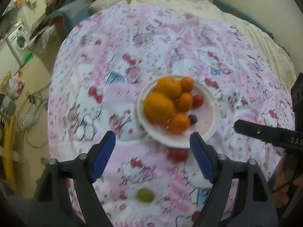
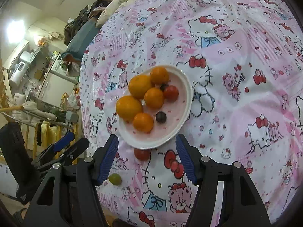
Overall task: Organize fruits
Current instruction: 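Withdraw both grippers toward the last cherry tomato and the green grape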
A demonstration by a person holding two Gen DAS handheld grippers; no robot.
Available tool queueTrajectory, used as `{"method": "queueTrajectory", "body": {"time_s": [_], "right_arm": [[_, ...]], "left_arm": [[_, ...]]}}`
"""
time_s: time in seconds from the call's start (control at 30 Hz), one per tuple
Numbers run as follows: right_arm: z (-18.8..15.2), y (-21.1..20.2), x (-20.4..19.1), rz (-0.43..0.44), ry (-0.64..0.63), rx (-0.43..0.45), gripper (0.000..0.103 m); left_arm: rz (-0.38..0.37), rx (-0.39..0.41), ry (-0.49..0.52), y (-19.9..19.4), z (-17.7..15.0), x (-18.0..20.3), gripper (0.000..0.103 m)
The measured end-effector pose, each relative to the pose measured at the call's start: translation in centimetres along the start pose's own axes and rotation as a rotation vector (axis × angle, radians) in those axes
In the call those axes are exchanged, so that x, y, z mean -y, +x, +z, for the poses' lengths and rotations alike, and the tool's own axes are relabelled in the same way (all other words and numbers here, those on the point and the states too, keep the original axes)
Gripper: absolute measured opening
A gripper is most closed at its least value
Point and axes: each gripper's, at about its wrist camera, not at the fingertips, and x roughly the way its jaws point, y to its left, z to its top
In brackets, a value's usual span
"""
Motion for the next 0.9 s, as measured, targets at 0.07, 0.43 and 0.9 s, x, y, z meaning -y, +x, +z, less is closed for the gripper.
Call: {"method": "queueTrajectory", "body": {"time_s": [0.07, 0.43, 0.9], "right_arm": [[-0.5, 0.2, -0.1, -0.006, -0.004, -0.009, 0.066], [-2.1, 3.7, 0.5, -0.026, 0.023, -0.113, 0.066], [-3.7, 9.8, -1.2, -0.111, -0.091, -0.246, 0.066]], "left_arm": [[0.009, -0.021, -0.026, 0.0, -0.5, -0.9, 0.078], [-0.005, -0.053, -0.122, 0.3, -1.7, -2.9, 0.078], [-0.009, -0.106, -0.273, 1.3, -2.2, -6.4, 0.078]]}}
